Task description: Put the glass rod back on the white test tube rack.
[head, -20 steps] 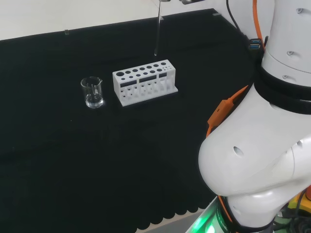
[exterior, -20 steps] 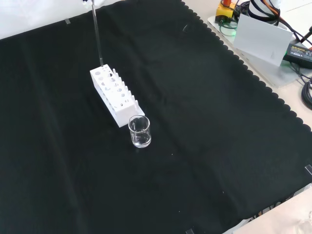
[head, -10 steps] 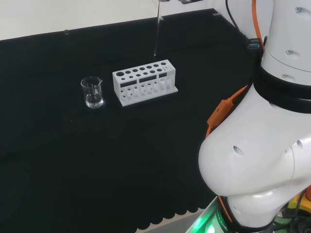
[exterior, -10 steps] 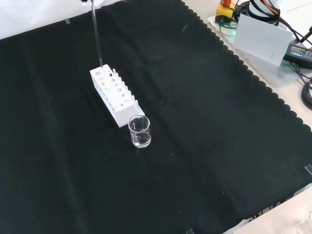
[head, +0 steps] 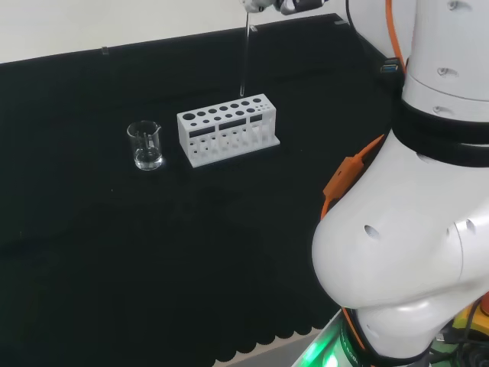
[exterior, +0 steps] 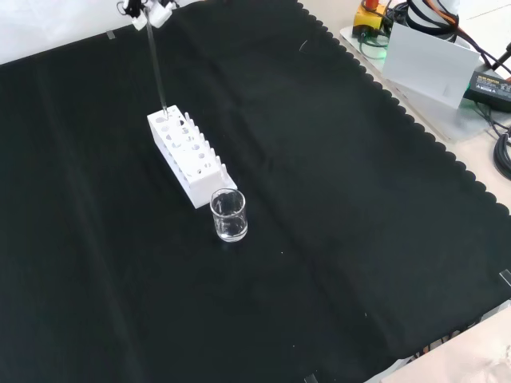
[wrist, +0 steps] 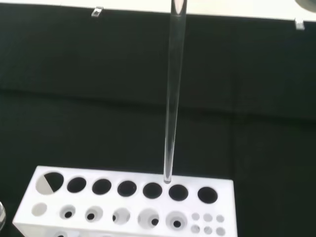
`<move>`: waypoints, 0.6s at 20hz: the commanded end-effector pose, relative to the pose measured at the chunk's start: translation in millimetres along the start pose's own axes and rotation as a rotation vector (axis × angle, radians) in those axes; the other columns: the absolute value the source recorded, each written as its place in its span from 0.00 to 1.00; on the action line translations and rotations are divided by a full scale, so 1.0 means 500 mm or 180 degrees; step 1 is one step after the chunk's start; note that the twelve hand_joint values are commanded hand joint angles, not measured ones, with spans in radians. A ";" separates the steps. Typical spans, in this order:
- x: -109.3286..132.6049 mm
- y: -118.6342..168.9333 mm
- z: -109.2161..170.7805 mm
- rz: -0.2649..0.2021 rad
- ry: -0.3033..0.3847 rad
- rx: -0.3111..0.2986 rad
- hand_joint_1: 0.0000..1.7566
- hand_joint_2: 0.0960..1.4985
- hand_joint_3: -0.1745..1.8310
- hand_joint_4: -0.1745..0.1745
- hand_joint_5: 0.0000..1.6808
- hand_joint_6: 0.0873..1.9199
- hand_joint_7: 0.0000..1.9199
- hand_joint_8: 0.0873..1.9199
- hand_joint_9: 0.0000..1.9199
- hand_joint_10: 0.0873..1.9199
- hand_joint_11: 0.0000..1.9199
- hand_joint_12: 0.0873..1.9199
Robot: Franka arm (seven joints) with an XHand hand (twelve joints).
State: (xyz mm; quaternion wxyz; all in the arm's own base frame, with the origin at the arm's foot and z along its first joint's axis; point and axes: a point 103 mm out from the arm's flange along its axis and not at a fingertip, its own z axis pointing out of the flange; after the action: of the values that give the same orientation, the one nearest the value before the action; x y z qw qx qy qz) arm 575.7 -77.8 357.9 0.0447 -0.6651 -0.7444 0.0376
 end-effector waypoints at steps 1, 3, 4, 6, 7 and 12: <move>-0.003 0.013 0.024 -0.0043 0.0022 -0.0026 0.67 0.75 0.00 0.00 0.65 0.43 0.81 0.34 0.91 0.26 0.88 0.46; -0.003 0.013 0.028 -0.0041 0.0015 -0.0024 0.67 0.75 0.00 0.00 0.65 0.43 0.81 0.34 0.91 0.26 0.88 0.46; -0.005 0.013 0.030 -0.0042 0.0018 -0.0014 0.67 0.75 0.00 0.00 0.65 0.43 0.81 0.34 0.91 0.26 0.88 0.46; -0.006 0.013 0.031 -0.0036 0.0007 -0.0008 0.67 0.75 0.00 0.00 0.65 0.43 0.81 0.34 0.91 0.26 0.88 0.46; -0.006 0.014 0.032 -0.0029 0.0007 -0.0010 0.67 0.75 0.00 0.00 0.65 0.43 0.81 0.34 0.91 0.26 0.88 0.46; -0.011 0.013 0.033 -0.0032 0.0022 -0.0026 0.67 0.75 0.00 0.00 0.65 0.43 0.81 0.34 0.91 0.26 0.88 0.46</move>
State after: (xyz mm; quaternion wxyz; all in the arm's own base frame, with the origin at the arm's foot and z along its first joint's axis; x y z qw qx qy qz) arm 581.1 -80.8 340.6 0.0450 -0.6618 -0.7475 0.0342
